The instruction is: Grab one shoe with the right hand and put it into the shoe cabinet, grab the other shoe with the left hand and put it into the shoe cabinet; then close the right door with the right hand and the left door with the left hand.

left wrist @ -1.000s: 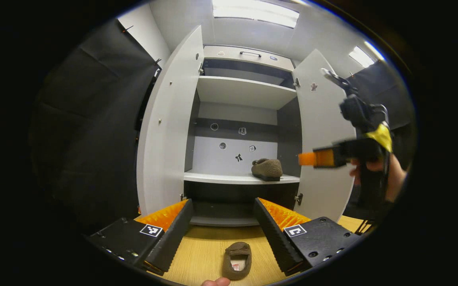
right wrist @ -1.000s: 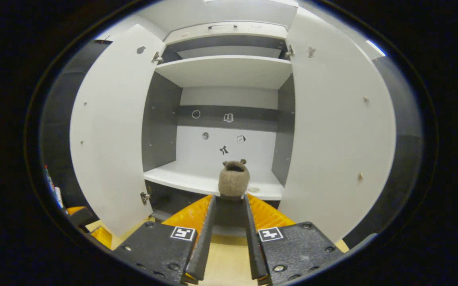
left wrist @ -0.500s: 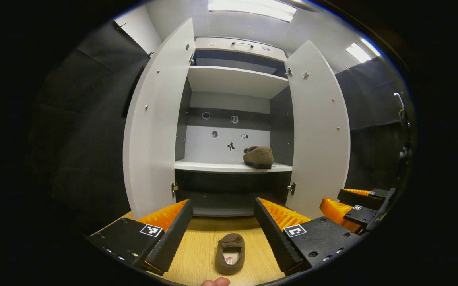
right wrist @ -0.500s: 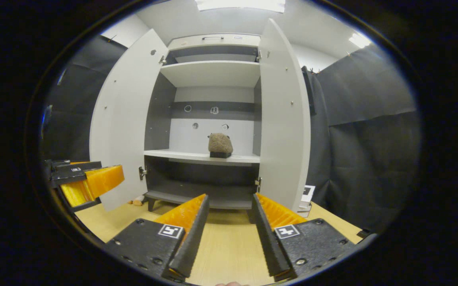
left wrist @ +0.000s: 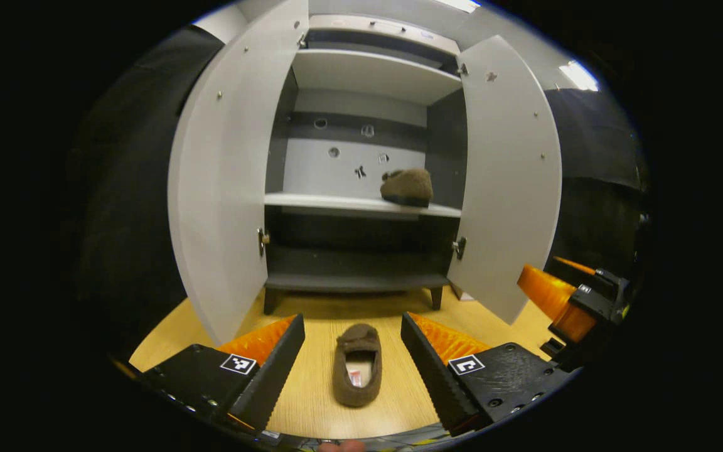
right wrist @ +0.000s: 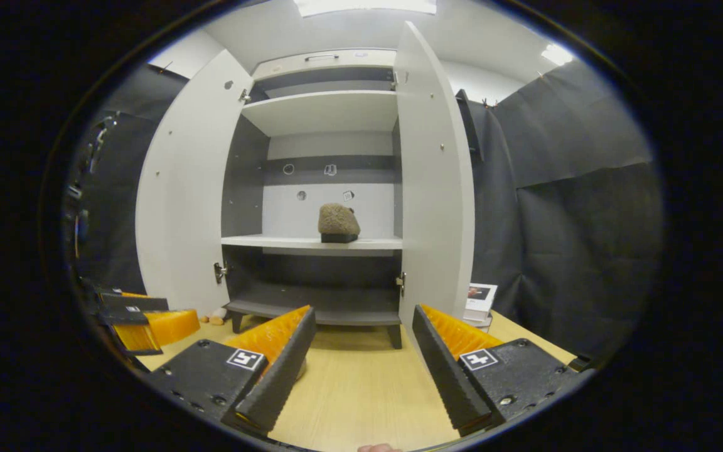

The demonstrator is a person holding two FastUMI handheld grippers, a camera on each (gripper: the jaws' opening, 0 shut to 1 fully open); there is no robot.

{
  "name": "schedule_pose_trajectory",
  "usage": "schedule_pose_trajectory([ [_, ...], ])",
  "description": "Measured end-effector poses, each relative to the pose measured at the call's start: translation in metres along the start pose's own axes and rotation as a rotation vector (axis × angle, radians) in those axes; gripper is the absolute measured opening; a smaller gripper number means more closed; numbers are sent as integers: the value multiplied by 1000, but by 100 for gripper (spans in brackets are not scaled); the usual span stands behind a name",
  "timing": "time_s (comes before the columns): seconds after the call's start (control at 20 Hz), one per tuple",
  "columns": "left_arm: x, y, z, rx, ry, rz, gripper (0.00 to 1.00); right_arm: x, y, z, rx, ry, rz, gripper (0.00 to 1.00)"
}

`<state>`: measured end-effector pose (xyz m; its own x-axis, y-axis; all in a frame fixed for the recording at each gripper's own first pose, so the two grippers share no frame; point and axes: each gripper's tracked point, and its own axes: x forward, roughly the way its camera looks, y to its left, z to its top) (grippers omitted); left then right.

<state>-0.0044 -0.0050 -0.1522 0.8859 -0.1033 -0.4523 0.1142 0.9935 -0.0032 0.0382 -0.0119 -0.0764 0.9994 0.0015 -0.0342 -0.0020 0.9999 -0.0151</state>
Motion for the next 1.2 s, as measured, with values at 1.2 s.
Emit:
schedule_pose_trajectory([
  [1.2, 178, 41, -156, -159, 347, -25, 86, -14, -12, -24, -34, 129, -10, 98],
])
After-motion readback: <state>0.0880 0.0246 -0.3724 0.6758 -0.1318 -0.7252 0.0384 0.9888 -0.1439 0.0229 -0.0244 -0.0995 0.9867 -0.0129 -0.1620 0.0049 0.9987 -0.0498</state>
